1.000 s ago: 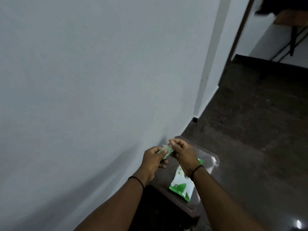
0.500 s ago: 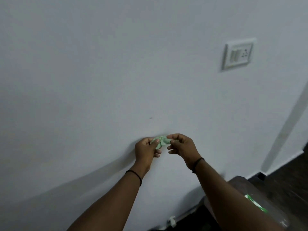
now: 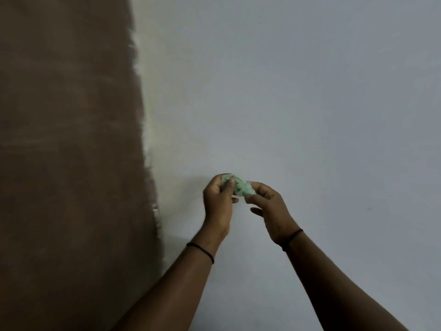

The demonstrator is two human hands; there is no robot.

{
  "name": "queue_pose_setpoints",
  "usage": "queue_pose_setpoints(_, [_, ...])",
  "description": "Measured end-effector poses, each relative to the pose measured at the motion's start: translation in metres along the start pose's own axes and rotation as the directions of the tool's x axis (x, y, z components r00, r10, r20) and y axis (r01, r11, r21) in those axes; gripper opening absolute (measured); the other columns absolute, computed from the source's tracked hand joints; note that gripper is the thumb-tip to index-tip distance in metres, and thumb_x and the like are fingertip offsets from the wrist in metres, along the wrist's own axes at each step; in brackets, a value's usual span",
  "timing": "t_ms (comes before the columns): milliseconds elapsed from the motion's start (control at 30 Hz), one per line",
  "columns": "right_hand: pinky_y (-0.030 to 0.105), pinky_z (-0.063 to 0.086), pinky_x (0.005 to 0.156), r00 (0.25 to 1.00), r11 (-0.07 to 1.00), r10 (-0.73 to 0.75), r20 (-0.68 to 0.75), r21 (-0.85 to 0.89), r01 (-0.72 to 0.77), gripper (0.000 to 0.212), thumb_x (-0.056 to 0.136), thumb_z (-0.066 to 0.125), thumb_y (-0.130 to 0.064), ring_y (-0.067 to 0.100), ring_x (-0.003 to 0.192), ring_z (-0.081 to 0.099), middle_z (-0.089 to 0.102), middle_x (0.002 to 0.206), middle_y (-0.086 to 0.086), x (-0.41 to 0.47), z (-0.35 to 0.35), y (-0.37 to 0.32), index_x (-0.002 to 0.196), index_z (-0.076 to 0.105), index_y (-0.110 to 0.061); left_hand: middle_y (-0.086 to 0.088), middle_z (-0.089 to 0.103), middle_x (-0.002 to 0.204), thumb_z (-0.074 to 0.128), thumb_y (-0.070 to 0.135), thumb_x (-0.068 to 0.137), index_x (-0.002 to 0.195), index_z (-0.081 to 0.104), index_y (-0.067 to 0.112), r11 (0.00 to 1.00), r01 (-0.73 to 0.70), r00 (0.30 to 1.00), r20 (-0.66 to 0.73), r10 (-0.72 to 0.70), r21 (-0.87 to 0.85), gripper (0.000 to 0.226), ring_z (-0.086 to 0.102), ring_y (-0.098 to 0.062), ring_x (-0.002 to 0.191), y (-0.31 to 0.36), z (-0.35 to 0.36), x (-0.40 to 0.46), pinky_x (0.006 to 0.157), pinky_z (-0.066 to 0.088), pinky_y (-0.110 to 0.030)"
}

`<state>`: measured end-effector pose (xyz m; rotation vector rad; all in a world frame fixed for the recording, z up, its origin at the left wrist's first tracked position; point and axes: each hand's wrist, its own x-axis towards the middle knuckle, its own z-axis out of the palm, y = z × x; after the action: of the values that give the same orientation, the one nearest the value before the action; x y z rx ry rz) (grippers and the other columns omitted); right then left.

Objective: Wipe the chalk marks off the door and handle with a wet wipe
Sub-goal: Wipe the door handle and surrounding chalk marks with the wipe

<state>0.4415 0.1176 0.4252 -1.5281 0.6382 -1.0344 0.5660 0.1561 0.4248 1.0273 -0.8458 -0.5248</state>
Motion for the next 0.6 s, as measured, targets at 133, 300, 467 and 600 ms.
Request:
queue_pose_setpoints(133, [0.028, 0.048, 0.071, 0.977, 0.997, -0.069, 0.204, 0.042, 0.061, 0.028, 0.087, 0.061, -0.043, 0.013, 0.081, 0.066, 0.073, 0.09, 0.007, 0.01, 0.068, -0.016, 0.094, 0.072, -0.018, -0.009, 0.068, 0.091, 0.049, 0.003, 0.097, 0.099, 0.065, 0.014, 0.963, -0.191, 0.973, -0.094, 0.211, 0.19, 0.02, 0.064, -0.023, 0.076, 0.033, -0.055, -0.002, 0.062, 0.054, -0.033])
queue_pose_setpoints(300, [0.035, 0.049, 0.069, 0.899, 0.977, -0.146, 0.413, 0.202, 0.066, 0.02, 0.095, 0.057, -0.011, 0.02, 0.073, 0.062, 0.068, 0.081, 0.004, 0.025, 0.141, -0.007, 0.081, 0.069, -0.019, -0.003, 0.067, 0.104, 0.056, 0.012, 0.094, 0.112, 0.062, 0.013, 0.864, -0.245, 0.889, -0.254, 0.382, 0.44, 0.019, 0.064, -0.017, 0.095, 0.067, -0.118, -0.019, 0.081, 0.052, -0.03])
queue_pose_setpoints(467, [0.035, 0.048, 0.073, 0.731, 0.922, -0.19, 0.655, 0.374, -0.095, 0.011, 0.09, 0.058, -0.001, 0.027, 0.086, 0.059, 0.066, 0.098, 0.019, -0.001, 0.226, -0.001, 0.099, 0.063, -0.003, 0.009, 0.064, 0.094, 0.069, 0.015, 0.088, 0.105, 0.063, 0.021, 0.819, -0.165, 0.761, -0.458, 0.46, 0.549, 0.019, 0.061, -0.001, 0.084, 0.102, -0.188, -0.064, 0.074, 0.051, -0.019])
queue_pose_setpoints(600, [0.033, 0.052, 0.069, 0.619, 0.82, -0.223, 0.753, 0.489, -0.299, 0.02, 0.089, 0.052, 0.008, 0.019, 0.071, 0.062, 0.067, 0.079, 0.009, -0.044, 0.281, -0.028, 0.085, 0.059, -0.01, -0.003, 0.068, 0.083, 0.073, 0.012, 0.087, 0.093, 0.065, 0.016, 0.82, -0.138, 0.646, -0.577, 0.5, 0.556, 0.011, 0.062, -0.007, 0.073, 0.14, -0.23, -0.112, 0.066, 0.052, -0.025])
